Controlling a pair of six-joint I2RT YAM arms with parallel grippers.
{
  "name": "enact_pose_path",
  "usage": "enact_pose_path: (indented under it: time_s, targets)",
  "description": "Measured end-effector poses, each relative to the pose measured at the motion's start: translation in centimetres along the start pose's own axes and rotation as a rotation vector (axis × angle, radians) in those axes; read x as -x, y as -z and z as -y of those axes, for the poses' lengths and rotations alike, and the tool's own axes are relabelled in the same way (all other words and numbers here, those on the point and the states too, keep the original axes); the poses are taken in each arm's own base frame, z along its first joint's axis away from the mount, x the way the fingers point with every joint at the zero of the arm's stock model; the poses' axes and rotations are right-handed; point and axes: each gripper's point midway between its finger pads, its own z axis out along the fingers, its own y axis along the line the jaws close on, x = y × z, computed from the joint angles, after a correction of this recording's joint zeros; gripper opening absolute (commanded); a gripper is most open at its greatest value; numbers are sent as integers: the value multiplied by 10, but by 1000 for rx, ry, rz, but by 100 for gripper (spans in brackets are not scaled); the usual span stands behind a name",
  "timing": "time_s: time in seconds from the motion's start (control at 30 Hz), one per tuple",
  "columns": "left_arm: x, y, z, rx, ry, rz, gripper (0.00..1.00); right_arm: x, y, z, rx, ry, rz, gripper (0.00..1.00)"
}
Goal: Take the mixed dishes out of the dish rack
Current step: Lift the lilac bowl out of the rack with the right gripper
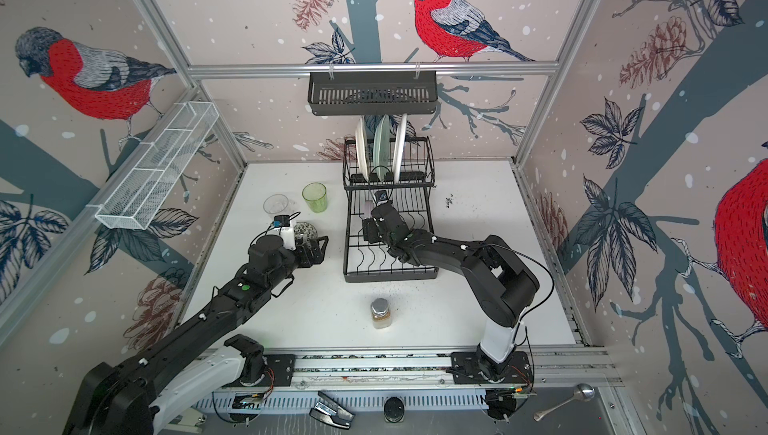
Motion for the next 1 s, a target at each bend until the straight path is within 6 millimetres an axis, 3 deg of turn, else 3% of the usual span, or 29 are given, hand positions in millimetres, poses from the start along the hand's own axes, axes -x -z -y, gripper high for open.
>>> enact_pose_path:
  time_s: [0.4,1.0]
  targets:
    - [-6,-5,-2,8,0,-24,97,-11,29,7,18,-54,-4,56]
    - [-21,-19,3,-38,29,-80,97,-23,92,-4,216,-214,54,57]
